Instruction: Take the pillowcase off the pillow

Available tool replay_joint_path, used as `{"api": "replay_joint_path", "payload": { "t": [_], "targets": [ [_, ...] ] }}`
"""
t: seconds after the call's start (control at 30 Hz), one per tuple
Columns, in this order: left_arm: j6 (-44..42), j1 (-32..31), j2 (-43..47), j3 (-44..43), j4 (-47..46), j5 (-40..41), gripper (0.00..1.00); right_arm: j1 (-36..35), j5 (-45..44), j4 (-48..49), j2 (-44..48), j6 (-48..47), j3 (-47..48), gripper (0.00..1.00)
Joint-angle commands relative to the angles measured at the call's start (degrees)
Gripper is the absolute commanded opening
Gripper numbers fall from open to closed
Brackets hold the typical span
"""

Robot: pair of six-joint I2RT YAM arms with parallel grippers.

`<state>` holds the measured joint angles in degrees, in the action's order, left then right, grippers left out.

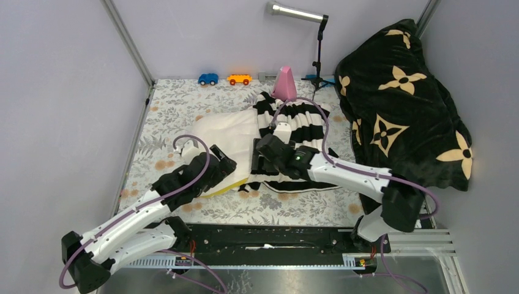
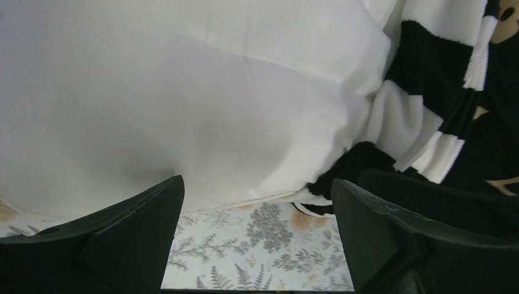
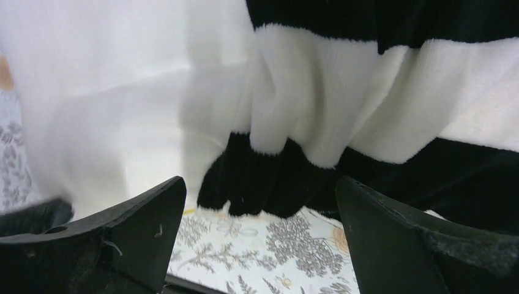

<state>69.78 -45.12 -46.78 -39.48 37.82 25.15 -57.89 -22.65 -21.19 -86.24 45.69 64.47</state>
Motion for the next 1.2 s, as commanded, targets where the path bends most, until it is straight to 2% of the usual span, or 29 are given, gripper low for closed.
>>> {"api": "replay_joint_path", "payload": {
  "t": [0.0,0.13,0.23,0.37,0.5,0.63,0.7,0.77,0.9,1.03,1.1,1.17],
  "targets": [
    [12.9,-0.4,1.5,-0.1,1.2,-3.8,0.99,-0.3,-7.5,-6.5,-5.8,7.5,5.2,0.98],
    [21.2,-0.8,-0.7,2.2,1.6,-5.6,0.99,-0.4,-8.6,-5.8,-7.8,8.2,4.1,0.92],
    [24.4,-0.8,-4.5,3.3,1.4,-7.2,0.99,-0.4,-8.6,-5.8,-9.4,7.2,4.1,0.86],
    [24.1,-0.6,-10.0,3.6,0.2,-5.1,0.99,-0.4,-8.3,-5.9,-8.8,6.3,2.6,0.64],
    [24.5,1.0,-10.6,5.8,-3.8,-3.7,0.99,-0.4,-8.7,-3.6,-5.8,4.2,-1.4,0.47],
    [23.3,6.5,-10.7,10.6,-11.9,-7.8,0.99,-0.3,-7.8,0.9,-1.6,1.8,-7.3,0.24],
    [22.6,8.2,-11.5,12.6,-15.5,-9.2,0.98,-0.3,-6.6,3.5,0.7,0.2,-9.8,0.17],
    [21.0,9.0,-12.6,13.9,-18.8,-8.4,0.89,-0.3,-6.1,5.3,3.1,-0.7,-12.1,0.14],
    [17.2,10.9,-13.5,13.5,-18.7,-2.3,0.41,0.0,-7.3,6.6,8.0,-1.2,-15.9,0.13],
    [12.4,13.7,-12.2,11.3,-15.2,3.2,0.03,1.1,-8.9,6.4,13.3,-4.3,-18.8,0.14],
    [5.0,14.7,-11.7,9.1,-16.2,4.5,0.0,2.3,-10.7,4.7,15.6,-4.9,-19.5,0.14],
    [2.3,14.9,-11.6,5.8,-12.8,8.2,0.0,4.8,-11.7,2.7,18.1,-5.4,-20.2,0.14]
  ]
}}
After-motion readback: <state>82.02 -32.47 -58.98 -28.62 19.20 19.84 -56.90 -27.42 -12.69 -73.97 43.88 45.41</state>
